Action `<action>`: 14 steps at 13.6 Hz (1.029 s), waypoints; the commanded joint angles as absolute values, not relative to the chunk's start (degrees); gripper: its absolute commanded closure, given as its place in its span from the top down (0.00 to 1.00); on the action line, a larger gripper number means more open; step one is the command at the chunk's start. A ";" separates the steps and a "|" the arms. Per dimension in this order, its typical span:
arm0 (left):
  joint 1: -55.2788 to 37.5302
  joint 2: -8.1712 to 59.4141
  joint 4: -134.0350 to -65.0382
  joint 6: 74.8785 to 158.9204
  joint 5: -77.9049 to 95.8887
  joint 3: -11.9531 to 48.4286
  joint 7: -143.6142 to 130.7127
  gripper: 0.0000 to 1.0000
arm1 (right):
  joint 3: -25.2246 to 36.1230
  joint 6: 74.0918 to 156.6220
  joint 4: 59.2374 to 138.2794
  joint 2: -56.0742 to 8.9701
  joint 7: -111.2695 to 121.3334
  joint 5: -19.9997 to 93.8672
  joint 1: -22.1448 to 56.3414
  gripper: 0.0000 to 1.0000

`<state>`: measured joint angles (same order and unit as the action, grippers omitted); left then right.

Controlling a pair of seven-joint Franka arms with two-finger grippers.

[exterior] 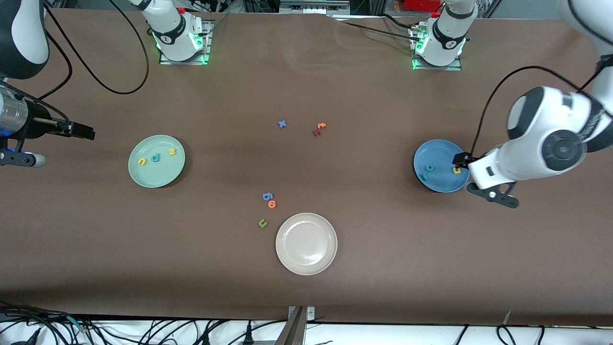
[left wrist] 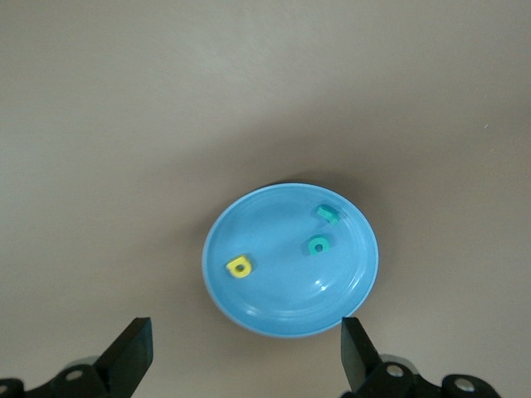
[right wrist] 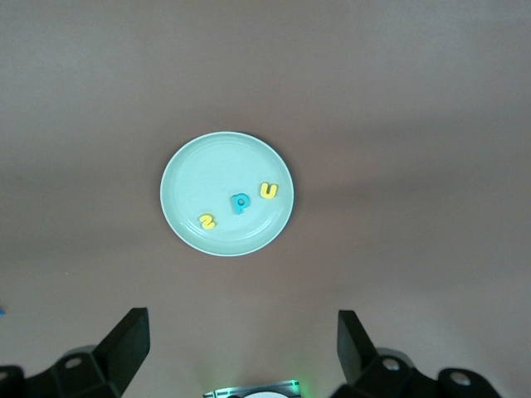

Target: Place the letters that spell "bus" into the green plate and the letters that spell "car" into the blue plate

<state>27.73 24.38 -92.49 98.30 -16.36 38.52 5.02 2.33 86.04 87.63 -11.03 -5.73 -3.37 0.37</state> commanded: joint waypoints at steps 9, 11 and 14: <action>33.73 22.68 -75.94 79.90 -15.12 38.67 9.22 1.00 | 2.02 87.36 86.40 -10.11 -6.42 -3.51 0.35 1.00; 33.84 22.15 -75.41 77.88 -14.59 38.07 10.45 1.00 | 2.02 88.32 86.40 -10.11 -6.42 -3.43 0.35 1.00; 17.04 16.80 -76.73 79.18 -11.80 20.39 10.37 1.00 | 2.02 88.33 86.39 -10.11 -6.42 -3.34 0.35 1.00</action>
